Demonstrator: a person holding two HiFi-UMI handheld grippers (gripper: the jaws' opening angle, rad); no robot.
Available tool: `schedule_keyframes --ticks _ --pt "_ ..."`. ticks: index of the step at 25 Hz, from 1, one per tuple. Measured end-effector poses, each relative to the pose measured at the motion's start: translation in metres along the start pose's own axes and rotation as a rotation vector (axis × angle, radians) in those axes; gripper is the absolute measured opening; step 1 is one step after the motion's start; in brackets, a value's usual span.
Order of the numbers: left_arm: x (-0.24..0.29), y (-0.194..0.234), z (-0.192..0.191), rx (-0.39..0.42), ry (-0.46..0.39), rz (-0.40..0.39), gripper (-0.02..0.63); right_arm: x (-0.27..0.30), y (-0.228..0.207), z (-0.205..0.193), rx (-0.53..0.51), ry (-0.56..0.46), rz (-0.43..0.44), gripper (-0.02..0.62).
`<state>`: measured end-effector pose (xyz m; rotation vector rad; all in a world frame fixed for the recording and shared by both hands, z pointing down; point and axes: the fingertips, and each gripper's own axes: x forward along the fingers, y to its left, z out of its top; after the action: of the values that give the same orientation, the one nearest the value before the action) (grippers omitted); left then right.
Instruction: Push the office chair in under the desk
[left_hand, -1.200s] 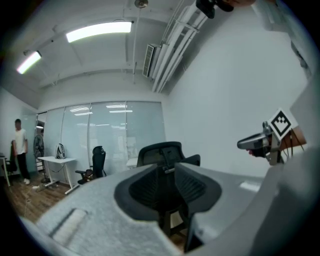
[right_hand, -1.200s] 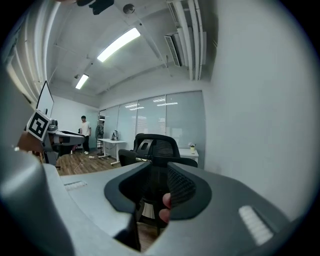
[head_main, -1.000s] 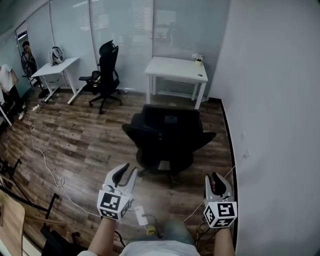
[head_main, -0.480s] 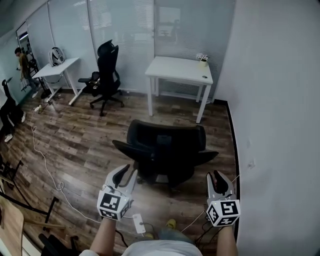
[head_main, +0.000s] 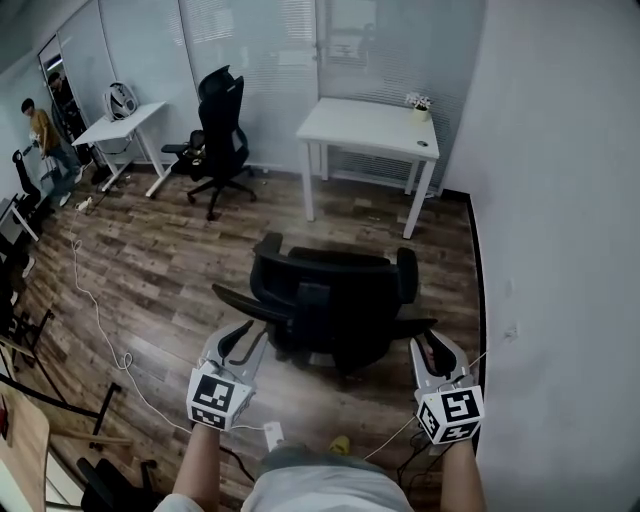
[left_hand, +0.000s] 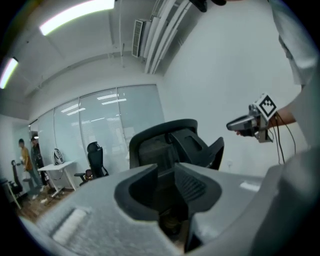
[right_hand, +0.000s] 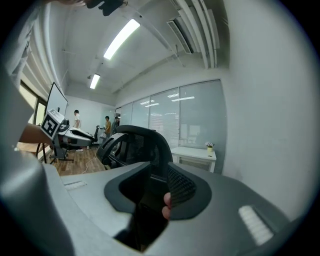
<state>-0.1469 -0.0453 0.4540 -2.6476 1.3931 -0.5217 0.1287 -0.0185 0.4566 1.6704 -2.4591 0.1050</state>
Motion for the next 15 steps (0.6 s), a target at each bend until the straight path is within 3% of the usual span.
schedule_keyframes --ticks 9,15 --pt "0.022 0.011 -0.016 0.285 0.164 -0.088 0.126 0.025 0.002 0.001 -0.232 0.109 0.188 0.084" --pt "0.043 0.017 -0.036 0.538 0.295 -0.183 0.149 0.051 0.018 -0.022 -0.576 0.283 0.264 0.086"
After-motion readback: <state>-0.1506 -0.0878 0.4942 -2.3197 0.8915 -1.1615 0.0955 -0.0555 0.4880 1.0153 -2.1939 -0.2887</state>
